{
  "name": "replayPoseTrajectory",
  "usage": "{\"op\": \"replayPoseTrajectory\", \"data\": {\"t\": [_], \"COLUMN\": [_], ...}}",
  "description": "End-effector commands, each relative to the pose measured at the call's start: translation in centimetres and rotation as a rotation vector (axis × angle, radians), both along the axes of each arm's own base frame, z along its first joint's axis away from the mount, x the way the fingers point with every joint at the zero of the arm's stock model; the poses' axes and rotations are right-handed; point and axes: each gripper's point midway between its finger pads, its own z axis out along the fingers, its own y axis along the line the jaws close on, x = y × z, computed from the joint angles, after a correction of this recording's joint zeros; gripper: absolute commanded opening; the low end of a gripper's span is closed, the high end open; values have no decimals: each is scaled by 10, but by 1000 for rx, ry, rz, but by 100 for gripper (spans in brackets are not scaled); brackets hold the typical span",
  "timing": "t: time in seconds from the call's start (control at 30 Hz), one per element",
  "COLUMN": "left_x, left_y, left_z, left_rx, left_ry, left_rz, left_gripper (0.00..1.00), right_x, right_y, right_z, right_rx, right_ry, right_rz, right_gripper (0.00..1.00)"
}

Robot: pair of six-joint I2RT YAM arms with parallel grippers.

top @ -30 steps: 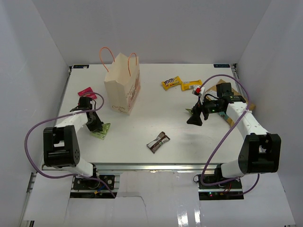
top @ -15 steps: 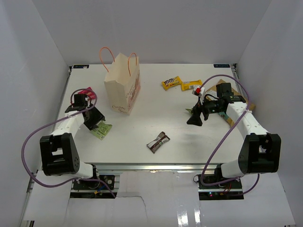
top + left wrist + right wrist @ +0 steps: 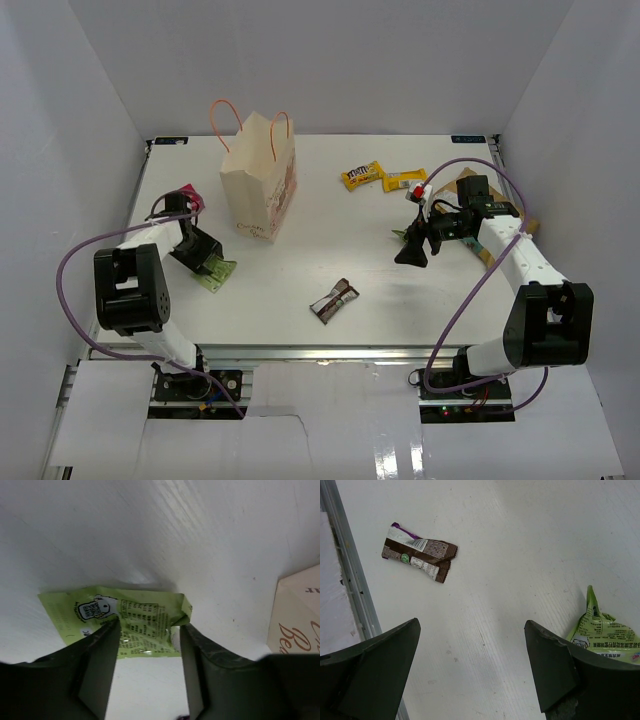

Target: Place the snacks into the paper bag

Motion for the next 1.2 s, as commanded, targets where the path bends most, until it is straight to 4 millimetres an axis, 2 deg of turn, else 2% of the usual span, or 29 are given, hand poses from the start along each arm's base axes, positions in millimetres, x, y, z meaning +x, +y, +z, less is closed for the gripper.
{"op": "replayPoseTrajectory", "data": {"t": [0.0,0.2,0.3,0.33,0.4,0.43,0.47,0.53,0.57,0.6,0.63,0.67,0.8,0.97,1.0,1.03,1.07,1.13,1.17], "left_x": [0,-11,-17,-16,-11,-8,-1,12,21,26,30,34,40,48,50,52,53,64,67], "left_y": [13,20,22,22,22,22,23,21,21,19,16,12,1,-27,-33,-39,-47,-64,-70], "left_z": [1,-7,-10,-7,3,10,27,56,86,103,120,150,212,314,326,352,366,378,402], "left_rx": [65,108,118,122,130,132,140,145,158,160,154,150,140,85,73,72,53,27,39], "left_ry": [23,68,84,73,36,7,-58,-170,-286,-352,-416,-528,-736,-1050,-1085,-1146,-1183,-1202,-1249], "left_rz": [24,-7,-32,-43,-56,-64,-70,-89,-95,-102,-113,-120,-159,-286,-311,-337,-377,-436,-453], "left_gripper": [58,47,28,17,7,7,2,0,0,0,0,0,0,0,0,0,0,0,0], "right_x": [3,3,3,4,4,4,4,4,4,4,5,5,8,11,11,12,12,13,13], "right_y": [3,3,3,3,3,3,3,3,4,4,4,5,6,7,7,7,7,7,7], "right_z": [5,5,6,6,8,9,9,11,12,12,13,13,16,19,19,19,19,20,20], "right_rx": [17,19,21,21,20,20,20,21,25,27,30,35,43,43,43,44,44,47,48], "right_ry": [-21,-19,-18,-21,-26,-27,-31,-36,-37,-36,-37,-34,-33,-43,-40,-41,-43,-41,-43], "right_rz": [21,21,21,21,21,21,22,22,24,25,26,26,27,34,35,36,36,37,38], "right_gripper": [90,91,91,90,91,91,91,91,91,90,90,91,91,90,91,90,91,91,91]}}
